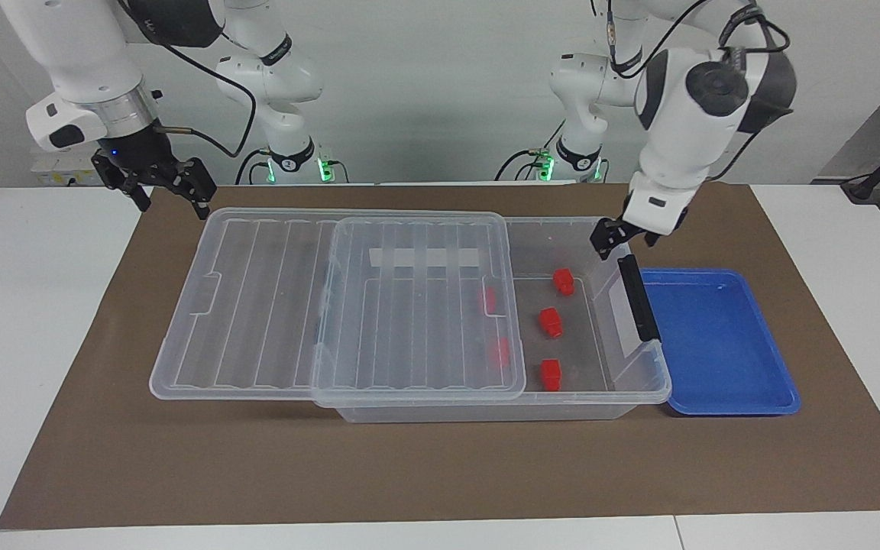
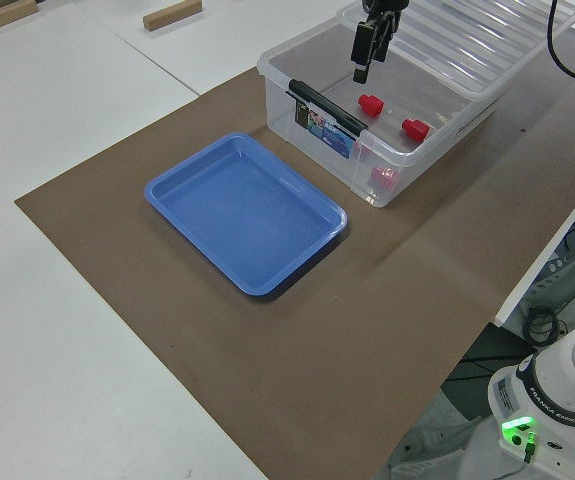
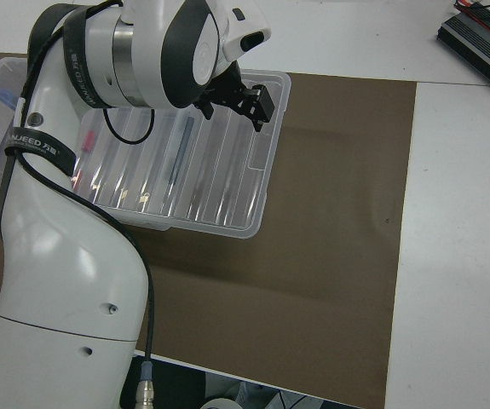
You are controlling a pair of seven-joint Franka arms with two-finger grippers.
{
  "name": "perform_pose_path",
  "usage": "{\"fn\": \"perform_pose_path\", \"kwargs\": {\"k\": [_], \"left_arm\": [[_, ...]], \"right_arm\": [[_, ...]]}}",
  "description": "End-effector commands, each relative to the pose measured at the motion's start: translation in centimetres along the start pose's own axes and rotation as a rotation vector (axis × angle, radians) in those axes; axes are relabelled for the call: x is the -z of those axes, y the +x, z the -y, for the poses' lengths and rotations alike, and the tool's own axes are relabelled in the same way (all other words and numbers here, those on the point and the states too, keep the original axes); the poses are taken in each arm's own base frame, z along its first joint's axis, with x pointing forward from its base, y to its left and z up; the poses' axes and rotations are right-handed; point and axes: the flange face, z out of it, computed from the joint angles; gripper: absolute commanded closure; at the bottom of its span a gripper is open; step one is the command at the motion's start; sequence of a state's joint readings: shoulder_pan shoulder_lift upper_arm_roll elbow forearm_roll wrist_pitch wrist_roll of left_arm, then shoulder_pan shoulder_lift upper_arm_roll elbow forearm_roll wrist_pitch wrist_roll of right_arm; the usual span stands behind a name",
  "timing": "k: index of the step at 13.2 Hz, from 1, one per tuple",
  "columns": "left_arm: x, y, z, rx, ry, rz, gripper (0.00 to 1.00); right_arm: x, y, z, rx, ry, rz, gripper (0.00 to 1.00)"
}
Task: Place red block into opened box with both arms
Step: 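Release the red block in the box and withdraw the left gripper, then reach the right gripper to the clear lid's edge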
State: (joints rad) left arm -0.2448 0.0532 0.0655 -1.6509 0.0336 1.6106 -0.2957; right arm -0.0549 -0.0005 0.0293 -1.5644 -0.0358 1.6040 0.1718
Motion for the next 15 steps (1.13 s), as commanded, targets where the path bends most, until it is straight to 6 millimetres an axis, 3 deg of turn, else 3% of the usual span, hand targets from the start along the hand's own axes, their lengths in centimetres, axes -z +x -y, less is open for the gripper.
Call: {"fn": "perform_pose_path", "kwargs": {"k": [1, 3, 10, 12, 15], "left_arm": [[1.9, -0.7, 9.1, -0.121, -0.009, 0.012, 0.0], [2.2, -0.8, 14.2, -0.186, -0.019, 0.014, 0.0], [0.9, -1.7, 14.4, -0.205, -0.022, 0.008, 0.0], [1.0, -0.9, 13.9, -0.22, -0.018, -0.048, 0.0], [1.0, -0.8, 13.7, -0.223, -0.017, -0.063, 0.0]], "right_arm": [[-2.3, 0.6, -2.9, -0.041, 0.009, -0.049, 0.57], [-4.7, 1.1, -4.9, -0.024, 0.01, -0.085, 0.98], [-11.3, 2.5, -10.9, -0.052, 0.005, -0.122, 1.0], [-13.0, 2.9, -11.8, -0.052, 0.023, -0.133, 1.0], [-14.2, 3.0, -11.5, -0.046, 0.037, -0.128, 1.0]]}}
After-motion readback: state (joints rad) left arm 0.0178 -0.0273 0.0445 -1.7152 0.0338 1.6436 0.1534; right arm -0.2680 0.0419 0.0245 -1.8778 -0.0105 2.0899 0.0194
